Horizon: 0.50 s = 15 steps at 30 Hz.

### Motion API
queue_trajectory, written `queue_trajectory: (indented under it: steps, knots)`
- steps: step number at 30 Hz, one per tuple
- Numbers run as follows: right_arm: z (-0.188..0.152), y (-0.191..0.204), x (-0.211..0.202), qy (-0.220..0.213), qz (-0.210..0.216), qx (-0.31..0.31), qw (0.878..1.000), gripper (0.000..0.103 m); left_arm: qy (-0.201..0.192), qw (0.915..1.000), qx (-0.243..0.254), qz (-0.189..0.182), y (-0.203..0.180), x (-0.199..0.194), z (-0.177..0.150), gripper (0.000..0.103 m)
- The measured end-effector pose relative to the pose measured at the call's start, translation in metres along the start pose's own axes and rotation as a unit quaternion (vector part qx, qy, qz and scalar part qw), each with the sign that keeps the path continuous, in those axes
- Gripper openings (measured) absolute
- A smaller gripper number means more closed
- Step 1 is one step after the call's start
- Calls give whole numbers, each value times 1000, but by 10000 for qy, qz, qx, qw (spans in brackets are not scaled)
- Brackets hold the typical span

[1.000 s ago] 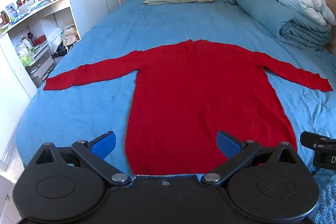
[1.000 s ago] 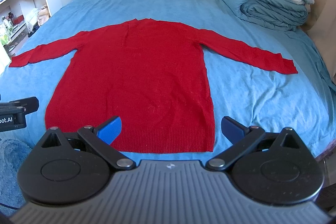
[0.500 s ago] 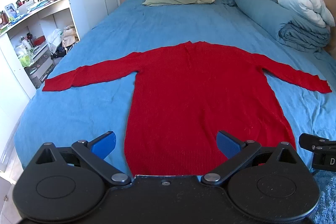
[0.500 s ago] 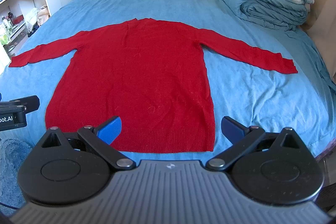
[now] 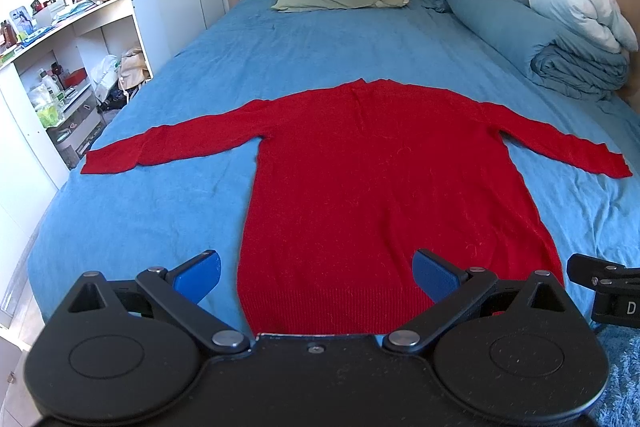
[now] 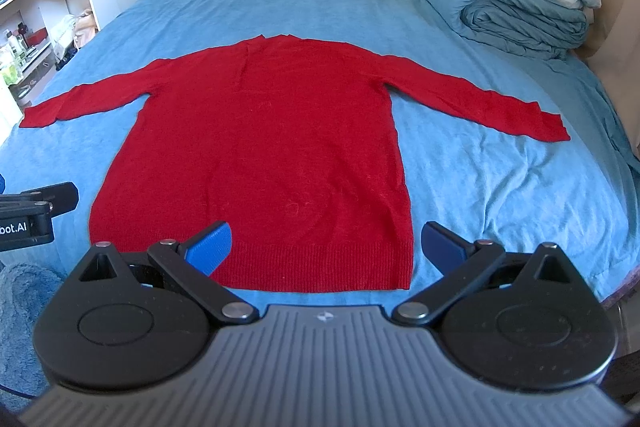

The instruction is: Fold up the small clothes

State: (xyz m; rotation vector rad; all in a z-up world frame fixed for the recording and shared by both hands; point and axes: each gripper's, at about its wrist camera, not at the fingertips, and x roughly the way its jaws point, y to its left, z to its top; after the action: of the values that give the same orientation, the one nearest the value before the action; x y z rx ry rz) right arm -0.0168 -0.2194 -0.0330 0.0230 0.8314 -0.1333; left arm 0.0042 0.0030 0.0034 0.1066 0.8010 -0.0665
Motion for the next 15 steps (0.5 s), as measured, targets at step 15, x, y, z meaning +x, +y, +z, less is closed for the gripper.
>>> queue_trajectory:
  steps: [15]
  knots:
    - [1,1,1,-13,30,9,10000,103,-60,10000,-20,-13,0,-3,1,103]
